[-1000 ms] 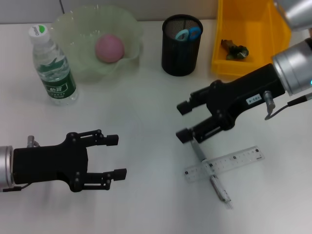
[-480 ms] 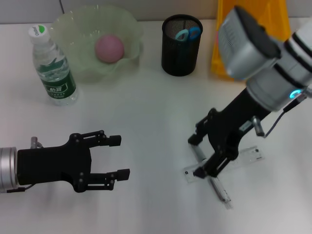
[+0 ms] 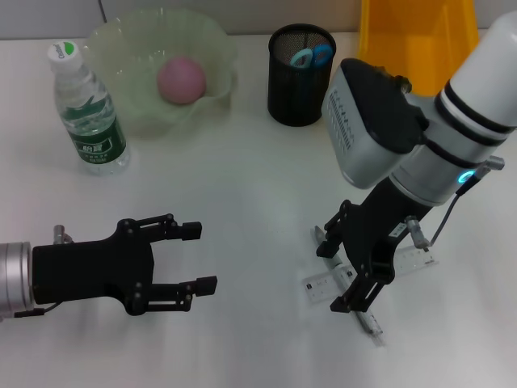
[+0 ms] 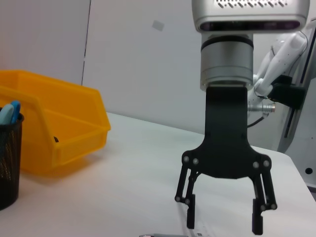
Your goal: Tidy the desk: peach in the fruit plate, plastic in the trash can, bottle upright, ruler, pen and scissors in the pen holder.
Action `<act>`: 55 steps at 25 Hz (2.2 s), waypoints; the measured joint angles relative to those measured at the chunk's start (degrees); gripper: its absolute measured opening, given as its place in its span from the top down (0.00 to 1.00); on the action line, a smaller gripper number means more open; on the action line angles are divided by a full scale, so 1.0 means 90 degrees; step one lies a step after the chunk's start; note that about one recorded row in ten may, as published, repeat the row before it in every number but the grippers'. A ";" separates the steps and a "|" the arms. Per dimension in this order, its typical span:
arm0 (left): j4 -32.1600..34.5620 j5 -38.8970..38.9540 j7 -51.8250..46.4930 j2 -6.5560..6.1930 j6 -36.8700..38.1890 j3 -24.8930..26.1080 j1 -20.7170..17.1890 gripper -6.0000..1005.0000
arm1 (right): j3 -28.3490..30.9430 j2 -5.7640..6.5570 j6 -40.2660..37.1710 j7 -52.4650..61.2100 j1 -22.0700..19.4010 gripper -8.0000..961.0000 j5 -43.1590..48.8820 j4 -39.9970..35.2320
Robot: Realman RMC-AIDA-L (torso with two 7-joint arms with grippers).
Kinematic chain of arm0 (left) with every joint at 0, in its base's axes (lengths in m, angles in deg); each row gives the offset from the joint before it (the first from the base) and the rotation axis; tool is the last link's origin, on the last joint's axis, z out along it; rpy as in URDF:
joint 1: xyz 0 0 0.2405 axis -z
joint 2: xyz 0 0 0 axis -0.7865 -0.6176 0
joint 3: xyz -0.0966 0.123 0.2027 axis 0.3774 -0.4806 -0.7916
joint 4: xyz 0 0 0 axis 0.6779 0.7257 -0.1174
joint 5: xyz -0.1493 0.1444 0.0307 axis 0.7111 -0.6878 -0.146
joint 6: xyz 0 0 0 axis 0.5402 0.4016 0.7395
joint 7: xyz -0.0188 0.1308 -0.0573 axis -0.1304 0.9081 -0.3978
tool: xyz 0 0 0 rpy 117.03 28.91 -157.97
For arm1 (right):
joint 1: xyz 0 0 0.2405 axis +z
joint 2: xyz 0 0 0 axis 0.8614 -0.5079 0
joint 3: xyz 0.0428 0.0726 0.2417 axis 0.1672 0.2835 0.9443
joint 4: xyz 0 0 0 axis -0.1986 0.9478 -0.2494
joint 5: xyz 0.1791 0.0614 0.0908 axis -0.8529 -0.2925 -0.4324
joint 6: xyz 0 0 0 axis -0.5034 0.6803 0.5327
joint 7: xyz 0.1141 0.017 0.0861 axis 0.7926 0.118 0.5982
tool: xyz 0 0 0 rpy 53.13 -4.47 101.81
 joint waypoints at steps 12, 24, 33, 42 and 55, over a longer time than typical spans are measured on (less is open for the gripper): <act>-0.0011 0.0000 0.0029 0.0014 -0.0007 -0.0025 0.0010 0.19 | -0.0820 -0.0017 0.0514 -0.0046 -0.0013 0.15 0.0009 -0.0039; 0.0000 0.0000 0.0076 0.0056 -0.0038 -0.0001 -0.0028 0.19 | -0.1265 -0.0040 0.0773 -0.0061 -0.0031 0.15 -0.0026 -0.0183; 0.0012 0.0000 0.0133 0.0073 -0.0080 0.0000 -0.0021 0.19 | -0.1590 -0.0041 0.0964 -0.0131 -0.0026 0.15 -0.0156 -0.0184; 0.0009 0.0000 0.0122 0.0073 -0.0103 0.0010 -0.0013 0.19 | -0.1803 -0.0040 0.1094 -0.0133 -0.0012 0.15 -0.0167 -0.0183; 0.0009 0.0001 0.0112 0.0053 -0.0133 0.0020 0.0000 0.19 | -0.2005 -0.0040 0.1249 -0.0132 -0.0001 0.15 -0.0155 -0.0183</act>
